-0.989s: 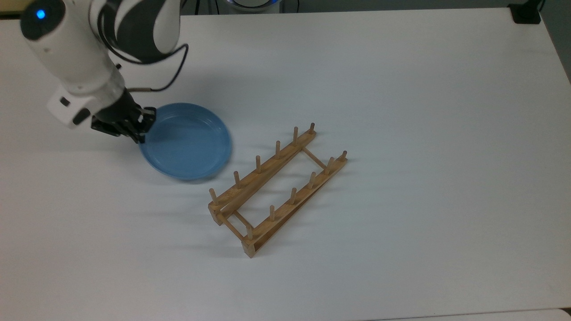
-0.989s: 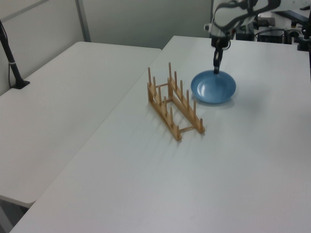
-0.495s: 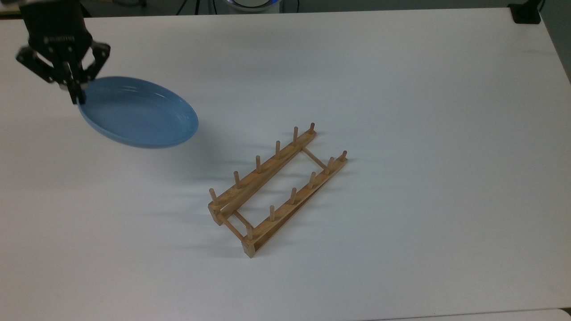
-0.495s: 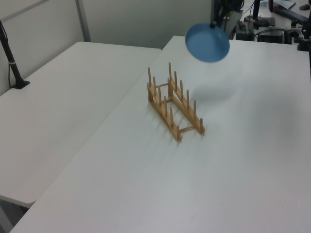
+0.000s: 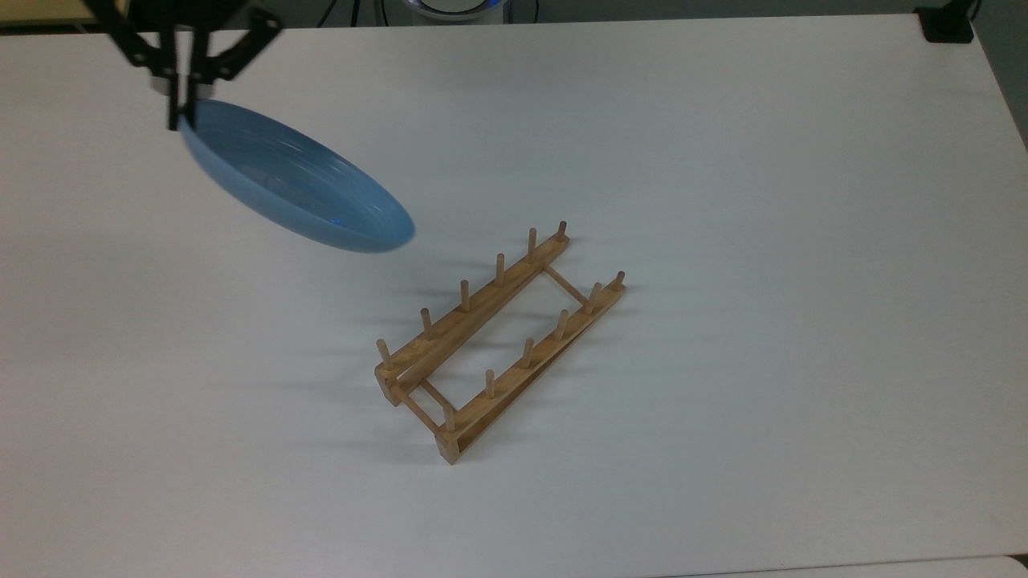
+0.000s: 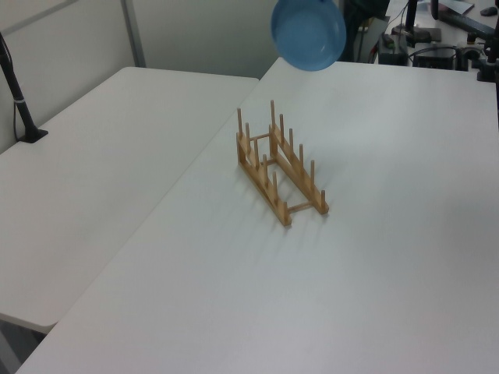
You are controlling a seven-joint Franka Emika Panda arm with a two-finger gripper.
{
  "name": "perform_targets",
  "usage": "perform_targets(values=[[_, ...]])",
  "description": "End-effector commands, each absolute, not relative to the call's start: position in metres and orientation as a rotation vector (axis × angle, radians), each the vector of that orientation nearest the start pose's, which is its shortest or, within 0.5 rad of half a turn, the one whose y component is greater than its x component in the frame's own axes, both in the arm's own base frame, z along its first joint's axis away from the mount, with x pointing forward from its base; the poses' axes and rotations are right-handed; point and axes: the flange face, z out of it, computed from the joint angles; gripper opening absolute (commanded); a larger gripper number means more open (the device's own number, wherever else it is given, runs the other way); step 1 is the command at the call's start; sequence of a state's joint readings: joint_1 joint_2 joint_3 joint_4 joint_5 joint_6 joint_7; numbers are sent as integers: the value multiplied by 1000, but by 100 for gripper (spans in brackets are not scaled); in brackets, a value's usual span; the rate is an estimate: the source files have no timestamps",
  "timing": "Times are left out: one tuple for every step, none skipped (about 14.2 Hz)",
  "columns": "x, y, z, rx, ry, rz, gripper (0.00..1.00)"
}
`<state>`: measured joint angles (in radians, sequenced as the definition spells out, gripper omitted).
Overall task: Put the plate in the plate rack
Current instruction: 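Lift the blue plate by its rim, tilting it upright, then carry the upright plate over the wooden rack between the pegs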
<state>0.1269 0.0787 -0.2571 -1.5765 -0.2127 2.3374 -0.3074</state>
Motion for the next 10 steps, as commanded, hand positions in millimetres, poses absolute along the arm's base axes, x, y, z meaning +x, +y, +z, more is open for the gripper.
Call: perform_targets(values=[[631,11,647,-3374,-431,-1191,0],[638,27,632,-3415,-418,-1211,0],[645,43,618,-3446,-383,-1250,0],[651,59,601,-3481,-335,-1321,0],[656,68,589,-3500,-325,-1362,0],[658,81,582,-3500,-329,-1406,0],[662,90,571,-3514,-345,-1439,0],[663,96,567,-3513,-359,-1452,0],[665,106,559,-3510,-393,-1447,0],[665,114,553,-3510,-421,-1438,0]])
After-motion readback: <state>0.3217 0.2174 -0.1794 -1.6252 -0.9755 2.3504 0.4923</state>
